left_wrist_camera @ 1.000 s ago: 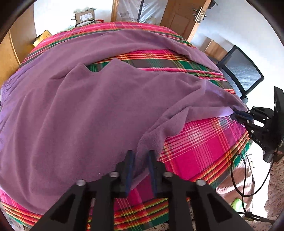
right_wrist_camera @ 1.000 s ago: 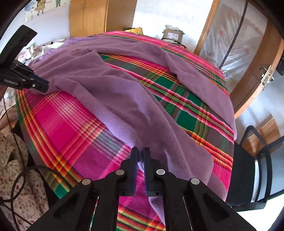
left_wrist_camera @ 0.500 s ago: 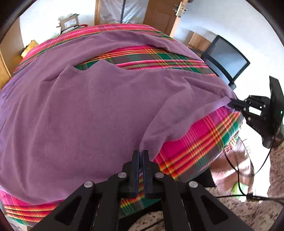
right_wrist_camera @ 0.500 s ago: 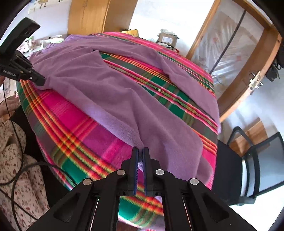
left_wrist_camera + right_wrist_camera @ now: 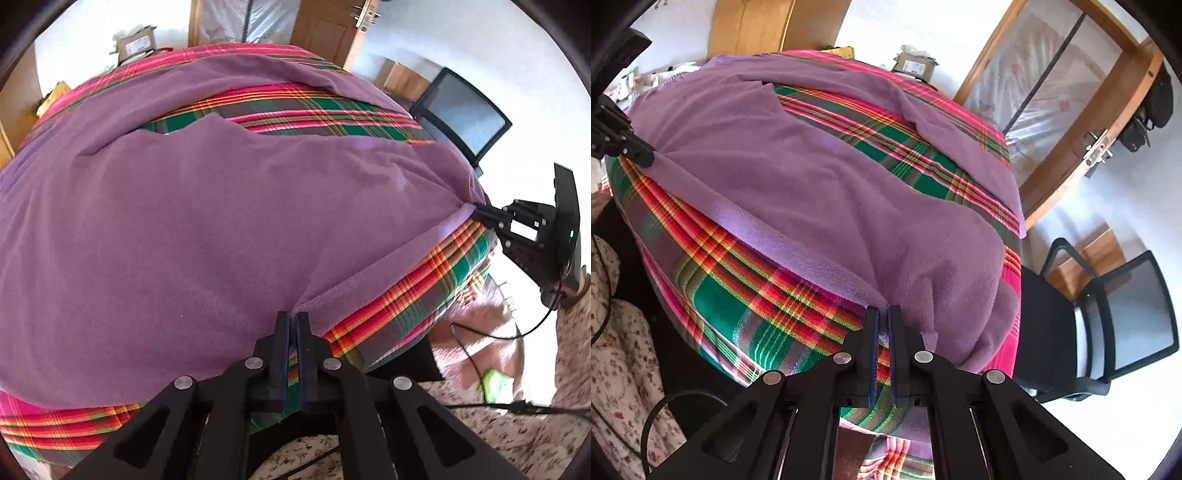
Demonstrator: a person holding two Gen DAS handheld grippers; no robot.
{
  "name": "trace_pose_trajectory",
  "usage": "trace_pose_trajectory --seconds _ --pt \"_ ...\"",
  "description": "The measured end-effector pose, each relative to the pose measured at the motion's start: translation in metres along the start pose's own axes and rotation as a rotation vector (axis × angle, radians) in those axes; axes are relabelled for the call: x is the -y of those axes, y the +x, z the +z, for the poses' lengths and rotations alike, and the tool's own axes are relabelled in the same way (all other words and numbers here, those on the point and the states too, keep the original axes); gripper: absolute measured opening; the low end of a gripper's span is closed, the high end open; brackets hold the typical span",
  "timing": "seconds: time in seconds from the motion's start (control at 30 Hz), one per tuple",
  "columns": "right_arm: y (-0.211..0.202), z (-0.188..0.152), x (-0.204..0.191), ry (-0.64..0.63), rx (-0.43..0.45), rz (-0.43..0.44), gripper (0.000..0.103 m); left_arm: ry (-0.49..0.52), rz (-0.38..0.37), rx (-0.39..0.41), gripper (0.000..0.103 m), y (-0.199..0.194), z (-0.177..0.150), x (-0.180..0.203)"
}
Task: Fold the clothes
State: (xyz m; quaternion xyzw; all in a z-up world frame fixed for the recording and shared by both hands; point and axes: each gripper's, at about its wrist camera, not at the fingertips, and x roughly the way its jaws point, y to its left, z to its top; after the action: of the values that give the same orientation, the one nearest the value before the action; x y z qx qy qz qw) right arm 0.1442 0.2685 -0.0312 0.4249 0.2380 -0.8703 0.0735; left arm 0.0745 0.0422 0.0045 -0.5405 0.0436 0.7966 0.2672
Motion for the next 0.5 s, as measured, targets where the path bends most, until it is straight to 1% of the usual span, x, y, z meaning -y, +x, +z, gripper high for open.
trace_pose_trajectory --seconds 0.1,0.2,0.3,0.4,0.5 --pt "-0.005 0.001 -0.002 -0.003 0.008 -0.035 0.005 0.014 -0.001 0.011 0.004 -0.002 0.0 0.002" --pt "-0.006 0.0 0.002 0.002 -0.004 -0.04 0.005 0.02 0.002 0.011 0.004 -0.004 -0.003 0.001" --pt "-0.005 -0.006 0.004 0.018 -0.036 -0.029 0.004 0.009 -0.024 0.006 0.004 -0.006 -0.005 -0.006" --pt "-0.011 -0.013 0.014 0.077 -0.041 -0.045 0.004 -0.011 -0.066 -0.009 0.004 -0.009 -0.006 -0.012" --pt "-0.019 -0.015 0.03 0.167 -0.018 -0.062 0.006 -0.017 -0.075 -0.002 0.004 -0.015 -0.007 -0.014"
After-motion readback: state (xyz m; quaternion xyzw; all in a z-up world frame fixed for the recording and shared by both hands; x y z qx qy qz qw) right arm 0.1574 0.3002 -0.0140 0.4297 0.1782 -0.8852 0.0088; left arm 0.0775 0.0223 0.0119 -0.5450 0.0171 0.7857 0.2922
